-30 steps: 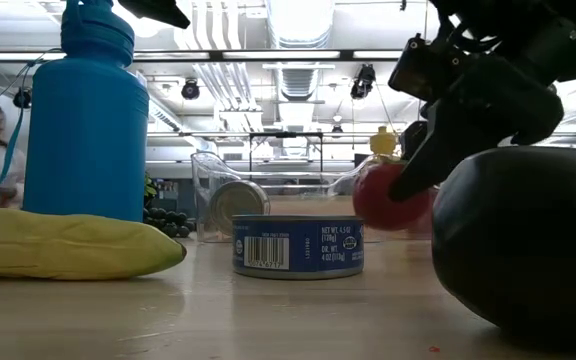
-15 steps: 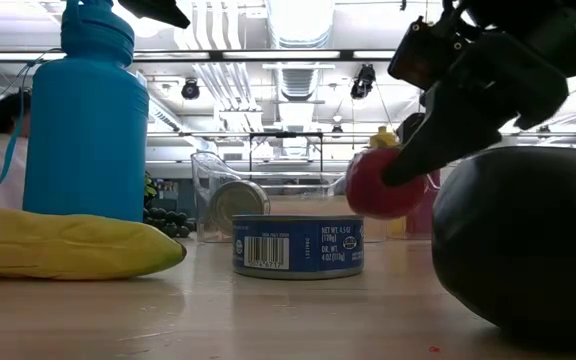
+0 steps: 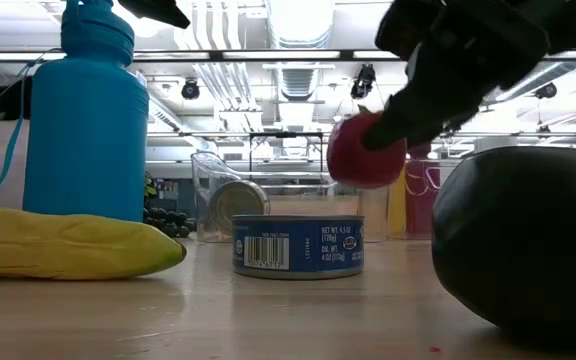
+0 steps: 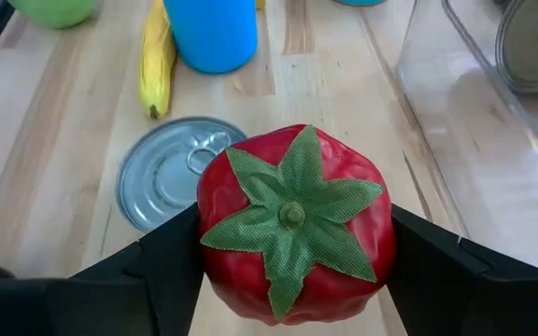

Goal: Pick & Place Food Item
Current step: Put the tomato into the orange bin

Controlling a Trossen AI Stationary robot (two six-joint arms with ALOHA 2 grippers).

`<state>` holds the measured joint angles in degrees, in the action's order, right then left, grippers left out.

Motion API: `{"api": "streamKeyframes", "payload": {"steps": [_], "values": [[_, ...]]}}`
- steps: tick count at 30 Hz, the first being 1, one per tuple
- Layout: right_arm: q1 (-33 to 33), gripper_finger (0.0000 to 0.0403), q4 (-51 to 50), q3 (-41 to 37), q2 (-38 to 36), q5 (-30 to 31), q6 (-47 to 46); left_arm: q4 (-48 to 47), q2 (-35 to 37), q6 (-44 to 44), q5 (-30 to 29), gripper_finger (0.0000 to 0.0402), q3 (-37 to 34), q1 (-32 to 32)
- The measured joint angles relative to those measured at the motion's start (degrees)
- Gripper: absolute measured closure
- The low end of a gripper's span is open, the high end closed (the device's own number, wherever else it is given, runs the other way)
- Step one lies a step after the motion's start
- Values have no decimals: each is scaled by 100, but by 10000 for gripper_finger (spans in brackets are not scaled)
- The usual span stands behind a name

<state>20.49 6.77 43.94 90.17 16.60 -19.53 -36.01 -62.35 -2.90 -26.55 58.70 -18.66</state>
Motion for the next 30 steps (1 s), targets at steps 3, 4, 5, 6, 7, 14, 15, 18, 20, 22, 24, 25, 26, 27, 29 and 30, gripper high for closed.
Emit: {"api": "streamKeyframes", "payload": {"steps": [3,4,5,6,7,14,15,18,20,22,24,25,26,27,29,30], "values": [[0,138,-449,333,-26,1,23,0,0,0,0,102,0,-1],[-2,138,-639,469,-48,-2,40,-2,0,0,-2,102,0,-1],[-13,138,-837,619,-59,1,71,-2,0,0,-2,100,0,1],[-33,138,-1037,797,-71,2,106,0,0,0,-2,99,0,1],[-51,138,-1217,980,-82,7,153,0,0,0,-1,98,0,-1],[-302,138,-2750,2461,-96,786,457,-1,0,0,0,94,0,-1],[-360,138,-2928,2662,-96,948,457,-2,0,0,-2,95,0,-1],[-587,138,-3380,3219,-96,1235,470,-1,0,0,-2,99,0,1],[-792,138,-3547,3537,-96,1228,533,-2,0,0,-2,102,0,-1],[-1054,138,-3668,3782,-96,1171,668,-1,0,0,-1,104,0,0],[-1334,138,-3778,3970,-96,1163,797,-2,0,0,0,105,0,-1],[-1496,138,-3849,4055,-96,1163,840,-1,0,0,-2,106,0,-1],[-1655,138,-3900,4135,-96,1150,869,-2,0,0,-2,106,0,0],[-1825,138,-3932,4193,-96,1051,905,-2,0,0,-1,106,0,-1],[-2183,138,-3941,4256,-96,697,925,0,0,0,-2,106,0,1],[-2351,138,-3939,4273,-96,454,921,-2,0,0,0,105,0,-1]]}}
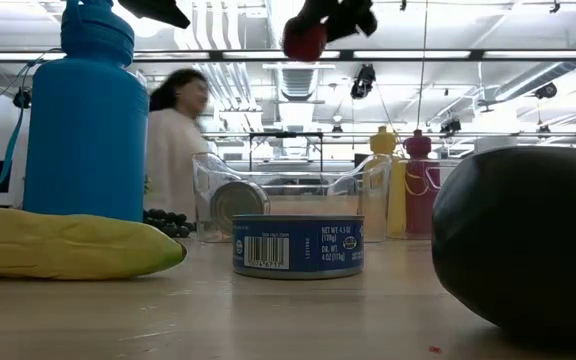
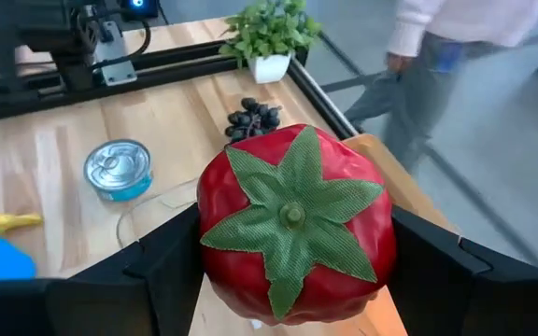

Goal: Pick & Place Food Item
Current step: Put the tomato into the orange bin

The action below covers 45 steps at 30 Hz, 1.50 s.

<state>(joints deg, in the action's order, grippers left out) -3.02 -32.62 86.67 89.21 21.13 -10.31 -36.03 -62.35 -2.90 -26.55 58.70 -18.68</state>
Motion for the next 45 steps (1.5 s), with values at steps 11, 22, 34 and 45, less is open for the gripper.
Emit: {"api": "streamKeyframes", "payload": {"steps": [11,22,34,45], "values": [[-1294,138,150,-61,196,-471,66,0,0,0,-2,95,0,2],[-1974,138,225,-76,725,-878,182,0,0,0,-2,106,0,1],[-2347,138,620,-78,1511,-965,106,2,0,0,-2,96,0,1],[-2765,138,929,-9,1852,-899,132,2,0,0,0,104,0,0]]}}
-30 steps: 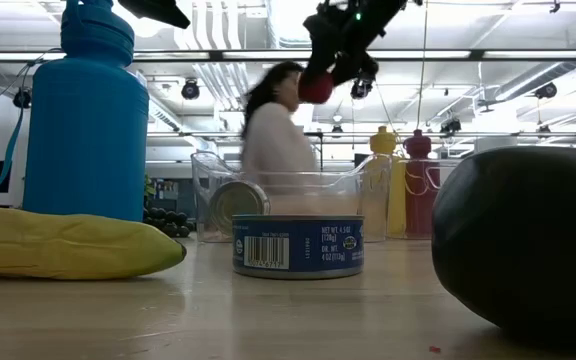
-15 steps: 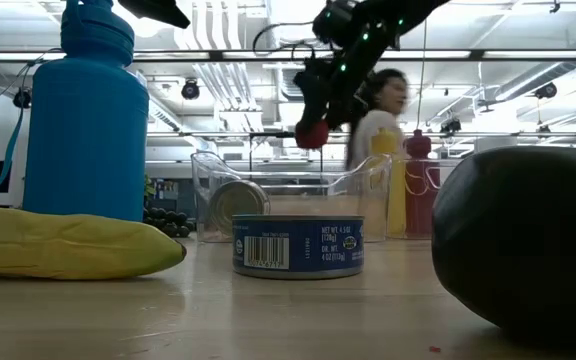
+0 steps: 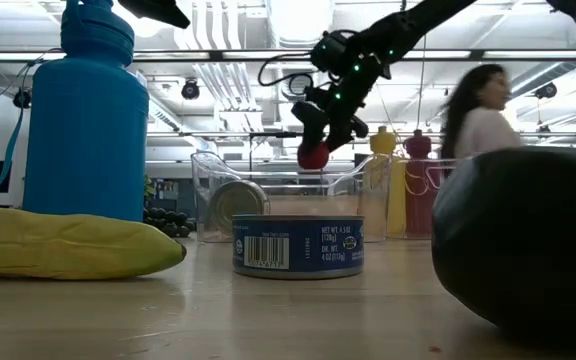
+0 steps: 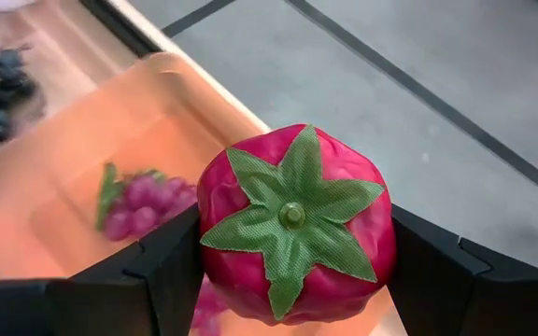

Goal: Pick & Place Food Item
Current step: Put the tomato into the orange bin

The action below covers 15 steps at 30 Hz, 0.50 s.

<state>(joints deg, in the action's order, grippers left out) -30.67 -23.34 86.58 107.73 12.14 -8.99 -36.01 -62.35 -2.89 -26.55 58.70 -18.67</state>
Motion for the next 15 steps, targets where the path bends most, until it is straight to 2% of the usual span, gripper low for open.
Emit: {"api": "streamKeyframes", "payload": {"steps": [15], "values": [[-112,138,-13,-10,574,-7,162,0,0,2,-2,96,0,0]]}}
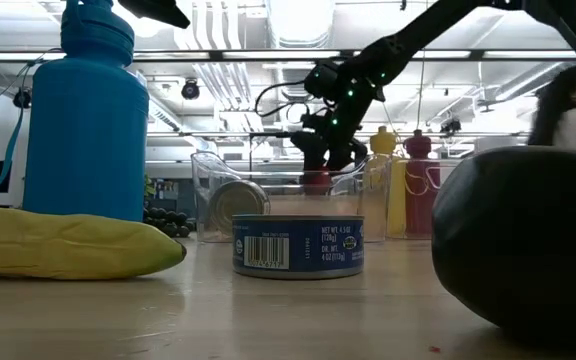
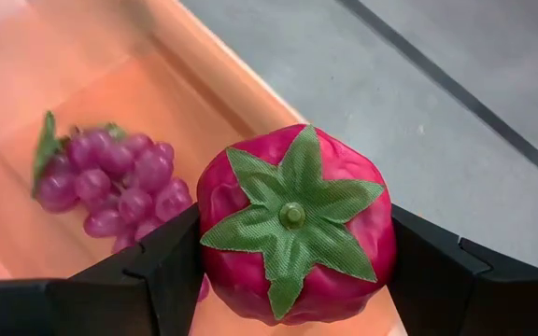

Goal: Pick & Place Food Item
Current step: Put the tomato into the orange bin

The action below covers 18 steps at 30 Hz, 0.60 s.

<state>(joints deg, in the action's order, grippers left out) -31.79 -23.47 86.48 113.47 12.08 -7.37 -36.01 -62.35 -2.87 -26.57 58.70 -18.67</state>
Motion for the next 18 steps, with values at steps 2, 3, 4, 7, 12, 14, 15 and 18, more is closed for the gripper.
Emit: {"api": "streamKeyframes", "payload": {"steps": [2,3,4,7,12,14,15,18], "values": [[0,138,-85,-2,54,0,5,0,0,-1,0,94,0,1],[0,138,-52,-2,70,-4,8,0,0,-1,0,94,0,0],[0,138,-47,-2,72,-8,10,0,0,0,1,94,0,0],[0,138,-35,-2,82,-11,27,0,0,-1,1,96,0,1],[0,120,-39,-2,90,-17,183,0,0,-1,0,101,0,2],[0,108,-49,-2,76,-20,184,0,0,0,0,103,0,0],[0,102,-48,-2,71,-19,193,0,0,0,0,103,0,1],[0,86,-44,-2,50,-17,179,0,0,0,0,100,0,0]]}}
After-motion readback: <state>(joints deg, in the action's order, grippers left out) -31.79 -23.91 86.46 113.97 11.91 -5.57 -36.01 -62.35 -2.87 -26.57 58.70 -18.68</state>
